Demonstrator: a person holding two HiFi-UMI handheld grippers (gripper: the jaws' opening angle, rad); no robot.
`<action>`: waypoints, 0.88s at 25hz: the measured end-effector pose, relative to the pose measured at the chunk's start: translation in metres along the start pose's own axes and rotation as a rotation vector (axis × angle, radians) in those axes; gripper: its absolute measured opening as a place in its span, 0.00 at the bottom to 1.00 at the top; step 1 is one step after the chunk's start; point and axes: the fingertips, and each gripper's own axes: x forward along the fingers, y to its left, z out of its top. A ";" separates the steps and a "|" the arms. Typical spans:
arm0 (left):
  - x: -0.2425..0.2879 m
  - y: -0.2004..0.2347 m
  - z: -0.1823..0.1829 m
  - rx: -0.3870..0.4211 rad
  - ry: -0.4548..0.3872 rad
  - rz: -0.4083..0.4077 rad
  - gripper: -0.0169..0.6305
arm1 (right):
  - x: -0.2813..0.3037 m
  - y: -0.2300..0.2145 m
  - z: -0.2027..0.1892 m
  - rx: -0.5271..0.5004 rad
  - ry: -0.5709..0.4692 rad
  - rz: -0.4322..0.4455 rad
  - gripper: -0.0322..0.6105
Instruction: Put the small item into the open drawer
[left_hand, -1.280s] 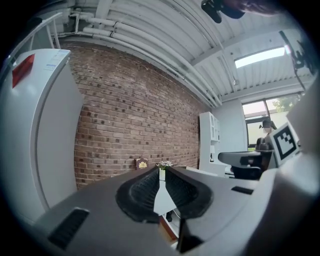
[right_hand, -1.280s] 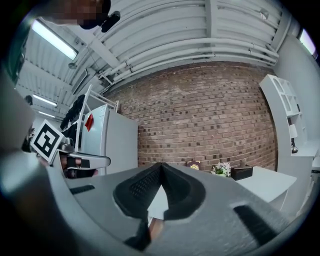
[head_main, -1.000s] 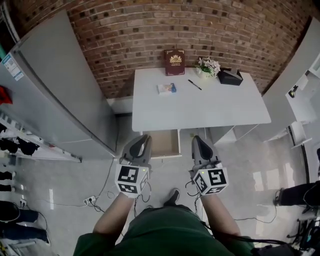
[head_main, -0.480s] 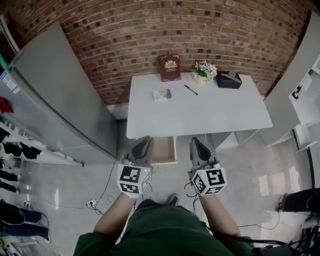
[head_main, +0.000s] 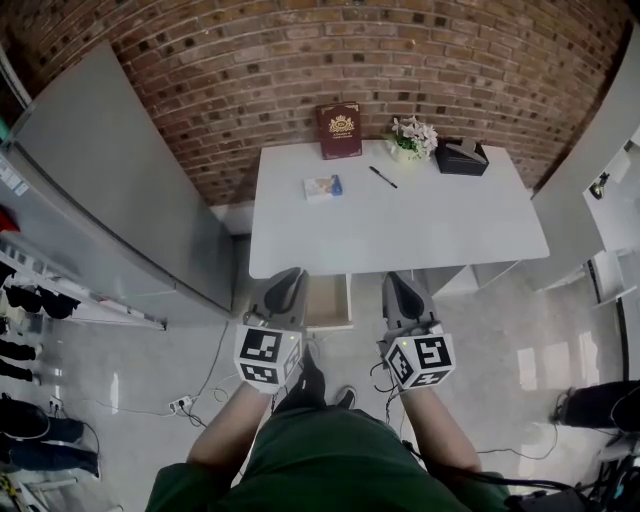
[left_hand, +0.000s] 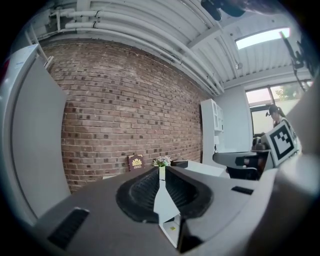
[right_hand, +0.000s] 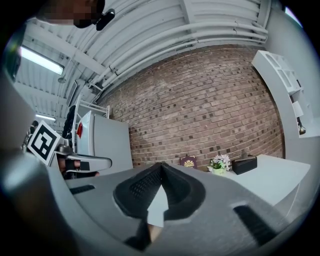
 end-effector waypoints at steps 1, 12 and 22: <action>0.005 0.002 0.000 -0.001 -0.001 -0.003 0.08 | 0.004 -0.001 0.001 -0.004 0.000 -0.001 0.05; 0.076 0.045 -0.006 -0.033 0.007 -0.054 0.08 | 0.071 -0.031 -0.001 -0.037 0.032 -0.060 0.05; 0.144 0.109 -0.017 -0.011 0.029 -0.090 0.08 | 0.150 -0.047 -0.011 -0.046 0.079 -0.111 0.05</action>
